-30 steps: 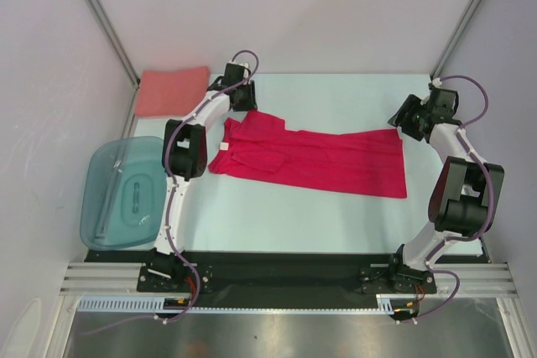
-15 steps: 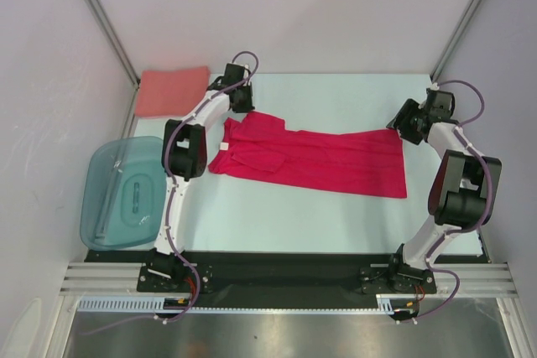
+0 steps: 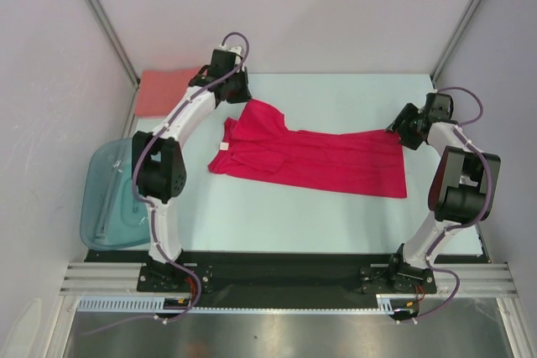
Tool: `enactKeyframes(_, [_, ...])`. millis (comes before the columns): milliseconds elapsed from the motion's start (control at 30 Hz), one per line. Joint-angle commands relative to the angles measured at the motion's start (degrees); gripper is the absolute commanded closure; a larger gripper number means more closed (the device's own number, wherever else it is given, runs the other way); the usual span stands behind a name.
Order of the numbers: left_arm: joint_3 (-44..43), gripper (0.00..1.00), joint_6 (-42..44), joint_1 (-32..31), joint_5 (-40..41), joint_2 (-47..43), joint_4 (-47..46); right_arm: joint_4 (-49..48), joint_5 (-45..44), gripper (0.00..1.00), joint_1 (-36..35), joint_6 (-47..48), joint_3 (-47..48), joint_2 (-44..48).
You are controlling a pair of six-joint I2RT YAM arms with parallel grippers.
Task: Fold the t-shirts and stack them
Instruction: Fold the tshirt
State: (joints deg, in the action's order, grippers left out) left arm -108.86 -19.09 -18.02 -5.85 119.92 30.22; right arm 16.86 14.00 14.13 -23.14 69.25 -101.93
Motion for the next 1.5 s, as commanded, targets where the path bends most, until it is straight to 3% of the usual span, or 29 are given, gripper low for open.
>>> enactKeyframes(0, [6.7, 1.00, -1.6, -1.6, -2.0, -5.3, -0.5, 0.5, 1.1, 0.36, 0.5, -0.4, 2.3, -1.9])
enactKeyframes(167, [17.2, 1.00, -2.1, -2.1, -2.1, -14.1, -3.5, 0.7, 0.9, 0.41, 0.7, 0.4, 2.2, -1.6])
enactKeyframes(433, [26.4, 1.00, -3.3, -2.1, -3.3, -23.8, -4.5, -0.7, 3.1, 0.41, -1.1, 0.0, 0.6, 0.2])
enactKeyframes(567, [30.6, 1.00, -3.8, -2.1, -4.5, -25.9, -5.3, -5.9, 9.5, 0.37, -5.0, -2.5, -1.7, 1.5])
enactKeyframes(600, [31.9, 1.00, -3.8, -2.1, -4.5, -26.1, -5.5, -8.2, 13.7, 0.31, -6.3, -3.4, -2.4, 1.6])
enactKeyframes(633, [32.5, 1.00, -3.9, -2.1, -4.6, -26.7, -5.9, -14.7, 16.5, 0.28, -8.8, -6.2, -3.3, 1.0])
enactKeyframes(767, [35.5, 1.00, -5.3, -2.1, -6.6, -28.0, -7.1, -29.2, 29.5, 0.22, -16.6, -10.9, -2.4, -4.9])
enactKeyframes(933, [39.2, 1.00, -6.1, -2.1, -7.3, -29.2, -8.4, -34.6, 33.0, 0.20, -24.3, -8.8, 7.2, -13.4])
enactKeyframes(1067, [41.0, 1.00, -6.3, -2.1, -7.5, -29.2, -8.6, -39.9, 36.8, 0.20, -29.2, -14.4, 13.1, -20.9])
enactKeyframes(1300, [42.9, 1.00, -7.0, -2.1, -8.6, -29.7, -9.4, -52.7, 42.2, 0.32, -32.7, -26.4, 15.0, -29.9])
enactKeyframes(1467, [44.3, 1.00, -7.3, -2.1, -9.2, -30.3, -9.6, -51.4, 43.5, 0.35, -34.9, -25.4, 16.4, -32.8])
